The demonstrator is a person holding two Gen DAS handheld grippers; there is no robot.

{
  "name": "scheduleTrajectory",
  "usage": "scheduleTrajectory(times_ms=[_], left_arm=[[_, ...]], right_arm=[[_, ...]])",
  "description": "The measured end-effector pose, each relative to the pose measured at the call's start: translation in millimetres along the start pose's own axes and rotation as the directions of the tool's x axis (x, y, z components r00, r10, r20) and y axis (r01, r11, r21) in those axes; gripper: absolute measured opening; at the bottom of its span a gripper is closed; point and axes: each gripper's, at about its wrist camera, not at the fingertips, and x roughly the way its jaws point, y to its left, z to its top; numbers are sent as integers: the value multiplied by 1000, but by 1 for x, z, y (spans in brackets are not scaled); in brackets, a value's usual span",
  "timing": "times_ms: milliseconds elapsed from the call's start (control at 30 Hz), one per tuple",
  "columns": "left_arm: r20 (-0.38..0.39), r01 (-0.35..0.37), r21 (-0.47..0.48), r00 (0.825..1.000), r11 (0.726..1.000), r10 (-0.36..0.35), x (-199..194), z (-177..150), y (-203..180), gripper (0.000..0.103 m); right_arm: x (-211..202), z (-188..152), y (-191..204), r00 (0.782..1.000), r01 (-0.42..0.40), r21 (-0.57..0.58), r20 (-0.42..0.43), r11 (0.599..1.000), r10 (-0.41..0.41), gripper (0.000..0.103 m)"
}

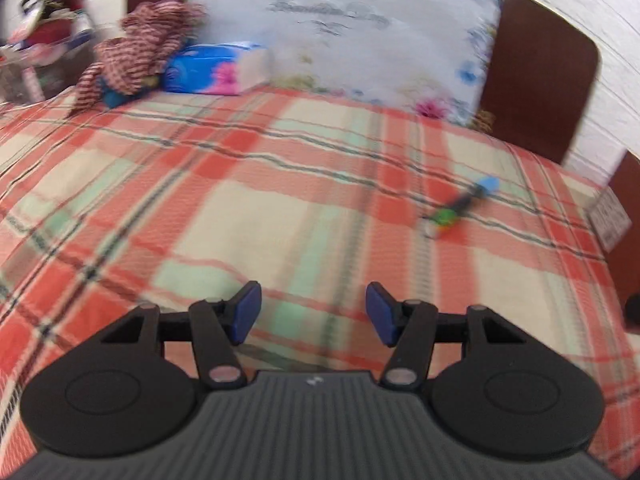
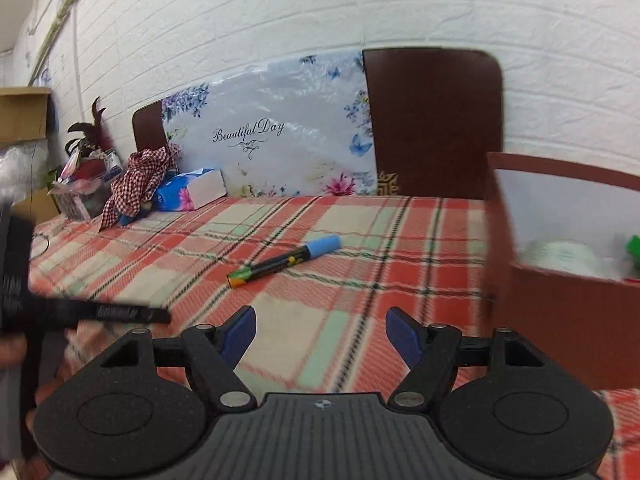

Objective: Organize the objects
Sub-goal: 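Move the right gripper to the blue-capped marker, then grasp the blue-capped marker with the right gripper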

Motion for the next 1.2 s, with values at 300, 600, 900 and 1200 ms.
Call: scheduleTrajectory(times_ms=[300,600,900,1200], left_arm=[[56,45,67,997,997,-49,7,-8,-2,86],[65,67,48,995,997,-70,6,-9,2,87],[60,44,86,997,995,-49,5,-10,-4,89],[-77,203,-18,976,979,-204,-26,6,-39,79]], right_arm=[[136,31,48,991,79,14,-109,997,-77,72],[132,11,57,989,73,-190,-115,979,-97,15],[18,-44,21,987,36,-130,-149,991,-56,15],[-73,-82,-12,985,82,-38,-152,996,-87,22]])
